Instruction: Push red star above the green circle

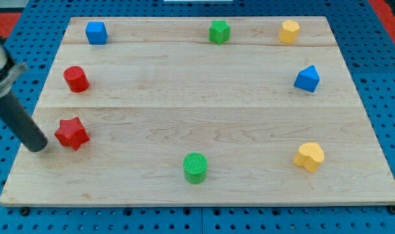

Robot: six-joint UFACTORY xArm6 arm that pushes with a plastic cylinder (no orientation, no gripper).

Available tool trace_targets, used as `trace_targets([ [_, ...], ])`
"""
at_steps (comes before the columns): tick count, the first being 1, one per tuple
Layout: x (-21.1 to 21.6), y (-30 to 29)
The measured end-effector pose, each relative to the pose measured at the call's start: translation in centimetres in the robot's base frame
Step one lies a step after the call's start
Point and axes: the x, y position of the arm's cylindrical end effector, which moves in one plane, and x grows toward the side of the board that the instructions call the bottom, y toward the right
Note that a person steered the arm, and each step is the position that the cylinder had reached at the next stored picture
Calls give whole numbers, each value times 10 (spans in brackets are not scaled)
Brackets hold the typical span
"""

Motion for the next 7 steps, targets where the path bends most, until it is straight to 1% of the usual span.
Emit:
trace_targets([
  [1,-12,2],
  [2,-3,28],
  [3,2,74],
  [4,-6,98],
  [5,-20,98],
  [7,-29,118],
])
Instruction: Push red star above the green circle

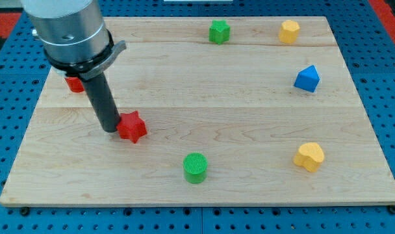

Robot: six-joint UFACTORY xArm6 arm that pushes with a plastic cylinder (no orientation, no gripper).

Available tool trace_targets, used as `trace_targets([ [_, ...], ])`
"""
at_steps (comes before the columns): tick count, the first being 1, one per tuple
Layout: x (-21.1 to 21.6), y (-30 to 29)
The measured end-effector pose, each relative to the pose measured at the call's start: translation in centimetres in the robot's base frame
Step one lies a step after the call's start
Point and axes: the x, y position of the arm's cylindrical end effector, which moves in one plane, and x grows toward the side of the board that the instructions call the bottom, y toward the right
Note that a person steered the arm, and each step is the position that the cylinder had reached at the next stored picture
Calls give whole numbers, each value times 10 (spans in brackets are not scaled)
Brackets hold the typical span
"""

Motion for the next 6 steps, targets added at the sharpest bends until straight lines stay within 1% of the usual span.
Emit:
trace_targets([
  [1,5,47],
  [2,6,82],
  [4,-2,90],
  [5,2,116],
  [6,9,79],
])
